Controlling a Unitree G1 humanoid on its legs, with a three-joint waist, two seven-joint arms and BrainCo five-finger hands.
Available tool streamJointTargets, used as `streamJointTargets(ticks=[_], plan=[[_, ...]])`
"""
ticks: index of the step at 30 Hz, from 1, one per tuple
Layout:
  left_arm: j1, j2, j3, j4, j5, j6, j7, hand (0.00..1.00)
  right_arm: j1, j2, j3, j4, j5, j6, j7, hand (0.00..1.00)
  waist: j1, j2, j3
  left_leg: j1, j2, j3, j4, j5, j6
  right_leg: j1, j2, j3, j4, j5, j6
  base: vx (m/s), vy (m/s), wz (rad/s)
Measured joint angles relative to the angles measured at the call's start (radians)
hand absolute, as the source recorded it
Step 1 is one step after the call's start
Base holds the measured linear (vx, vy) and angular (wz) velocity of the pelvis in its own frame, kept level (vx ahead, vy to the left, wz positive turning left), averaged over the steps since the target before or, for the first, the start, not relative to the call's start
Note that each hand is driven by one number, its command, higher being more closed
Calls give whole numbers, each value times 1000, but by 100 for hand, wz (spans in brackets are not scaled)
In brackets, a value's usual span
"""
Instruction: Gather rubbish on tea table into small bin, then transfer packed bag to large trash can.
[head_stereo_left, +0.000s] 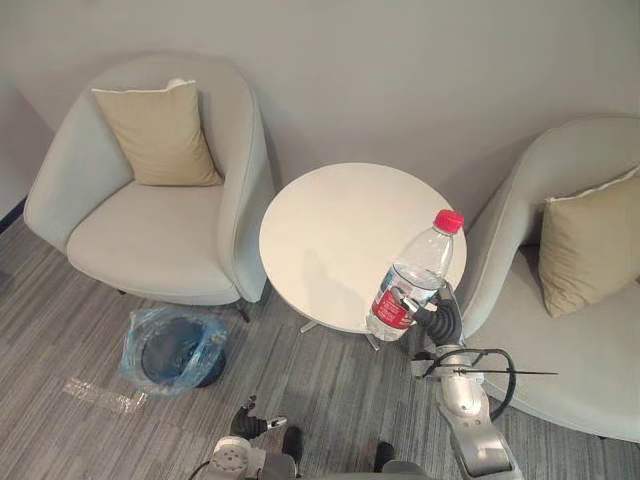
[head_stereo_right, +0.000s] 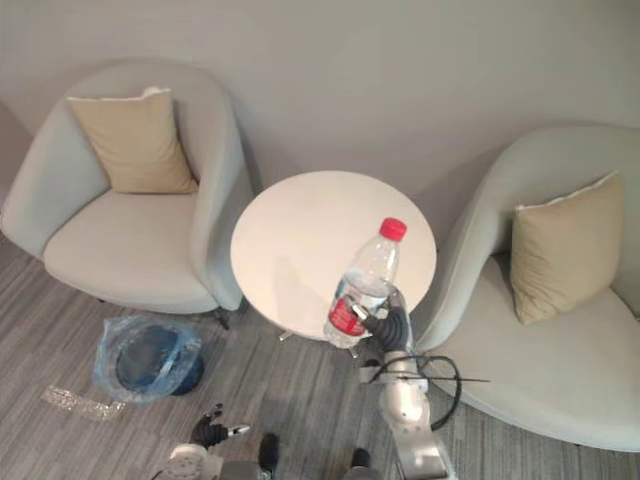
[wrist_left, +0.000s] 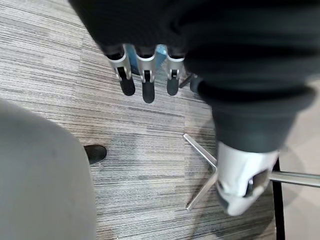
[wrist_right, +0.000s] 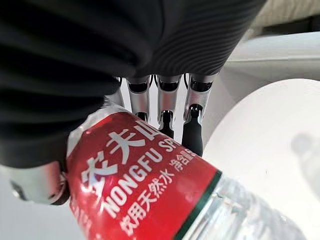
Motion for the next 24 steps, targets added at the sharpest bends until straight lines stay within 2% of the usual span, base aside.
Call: streamJointTargets(ticks=[2, 5, 6, 7, 8, 9, 10, 11, 12, 14, 16, 17, 19, 21, 23, 24], plan=[[-4, -5, -1, -1, 6, -1, 0, 0, -2, -15, 6, -3, 0, -4, -4, 100, 0, 8, 0, -39, 1, -25, 26, 0, 0, -9, -1, -25, 8, -2, -2, -37, -22, 50], [-23, -19, -7, -7, 6, -2, 1, 0, -23, -60, 19, -9, -2, -4, -24, 100, 11, 39, 26, -111, 0, -31, 78, 1, 0, -58, -3, -62, 70, -22, -6, -70, 5, 40], [-22, -23, -9, -13, 5, -2, 1, 0, -30, -74, 29, -9, -2, -4, -26, 100, 13, 49, 32, -131, 1, -18, 89, -24, 33, -71, -6, -81, 99, -35, -9, -108, 17, 31], [-22, -23, -10, -15, 6, -2, 1, 0, -32, -72, 35, -9, -3, -4, -26, 100, 13, 53, 34, -135, 15, 40, 87, -54, 61, -71, -9, -97, 110, -41, -11, -97, 3, 37], [-21, -22, -11, -13, 7, -2, 1, 0, -33, -72, 38, -9, -3, -4, -26, 100, 12, 52, 32, -131, 23, 73, 76, -65, 67, -71, -14, -106, 110, -43, -16, -48, 8, 38], [-22, -19, -11, -7, 9, -2, 1, 0, -36, -73, 37, -10, -3, -5, -27, 100, 6, 38, 28, -126, 27, 129, 60, -85, 82, -74, -37, -118, 102, -43, -18, 16, 30, 48], [-35, -21, -11, -1, 14, -1, 1, 0, -45, -74, 24, -12, -2, -6, -31, 100, -3, 33, 32, -162, 66, 222, 156, -96, 100, -85, -56, -157, 113, -40, -17, 53, 90, 49], [-30, -28, -12, 1, 20, -2, 1, 0, -45, -80, 2, -12, -2, -4, -32, 100, -4, 57, 24, -172, 122, 325, 250, -96, 106, -87, -53, -178, 135, -48, -15, 66, 83, 51], [-27, -36, -22, 2, 29, 1, 1, 0, -45, -79, -18, -11, -2, -3, -36, 100, -14, 65, 20, -169, 124, 378, 245, -100, 91, -85, -54, -196, 158, -63, -4, 76, 91, 64], [-25, -32, -52, -1, 50, -1, 1, 0, -47, -73, -42, -10, -2, -3, -43, 100, -38, 52, 13, -150, 86, 375, 172, -77, 58, -70, -88, -234, 156, -67, 10, 39, 97, 63], [-28, -24, -59, -4, 65, 0, 1, 0, -51, -66, -42, -9, -2, -3, -44, 100, -38, 38, 12, -124, 47, 362, 93, -23, 53, -69, -107, -255, 150, -59, 24, 44, 84, 45], [-25, -18, -80, -3, 65, 0, 1, 0, -50, -35, -45, 9, -2, -2, -40, 100, -45, 29, 10, -94, 14, 337, 13, 19, 58, -56, -122, -275, 145, -52, 32, 80, 84, 50], [-25, -18, -84, -5, 65, -1, 2, 0, -52, -9, -45, 42, -2, 3, -38, 100, -43, 22, 13, -70, -6, 318, -2, 19, 63, -38, -145, -289, 171, -52, 33, 67, 114, 42], [-21, -18, -97, -3, 65, -1, 1, 0, -64, 4, -26, 83, -3, 11, -37, 100, -39, 27, 13, -54, -12, 309, 6, -18, 74, -48, -173, -287, 265, -53, 32, 34, 136, 21], [-17, -14, -98, -3, 65, -2, 1, 0, -62, 4, -2, 102, -3, 18, -36, 100, -40, 23, 16, -36, -21, 308, 15, -47, 87, -79, -217, -271, 404, -57, 18, 22, 122, 28], [-16, -7, -95, -4, 65, -3, 1, 0, -56, 4, 11, 103, -3, 19, -32, 100, -45, 14, 23, -23, -33, 289, 24, -58, 100, -135, -249, -217, 556, -47, -87, 120, 96, 52]])
